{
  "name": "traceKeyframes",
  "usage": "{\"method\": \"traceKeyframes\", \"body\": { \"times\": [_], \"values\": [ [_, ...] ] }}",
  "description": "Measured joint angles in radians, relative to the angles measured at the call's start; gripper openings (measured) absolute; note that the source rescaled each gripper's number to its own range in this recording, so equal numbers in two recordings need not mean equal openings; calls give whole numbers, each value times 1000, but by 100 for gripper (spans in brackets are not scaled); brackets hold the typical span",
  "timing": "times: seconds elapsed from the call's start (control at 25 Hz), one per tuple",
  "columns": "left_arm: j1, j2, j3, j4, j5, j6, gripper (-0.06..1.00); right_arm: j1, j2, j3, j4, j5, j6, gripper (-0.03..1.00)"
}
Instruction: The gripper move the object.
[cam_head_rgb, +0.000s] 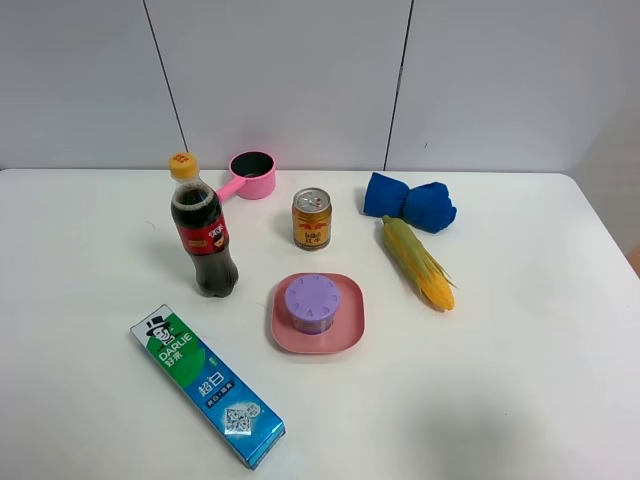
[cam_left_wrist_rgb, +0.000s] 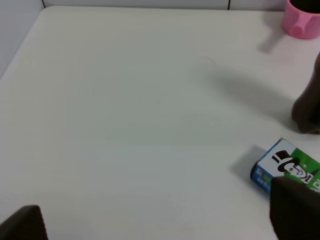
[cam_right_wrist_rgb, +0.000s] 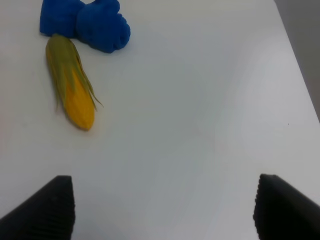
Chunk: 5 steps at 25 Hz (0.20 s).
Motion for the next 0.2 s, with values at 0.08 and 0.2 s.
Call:
{"method": "traceKeyframes", "body": {
  "times": [0.08, 0.2],
  "values": [
    [-26, 0, 0, 1, 0, 0, 73, 0, 0, 0, 0, 0, 0, 100],
    [-50, 0, 0, 1, 0, 0, 73, 0, 0, 0, 0, 0, 0, 100]
  ]
}}
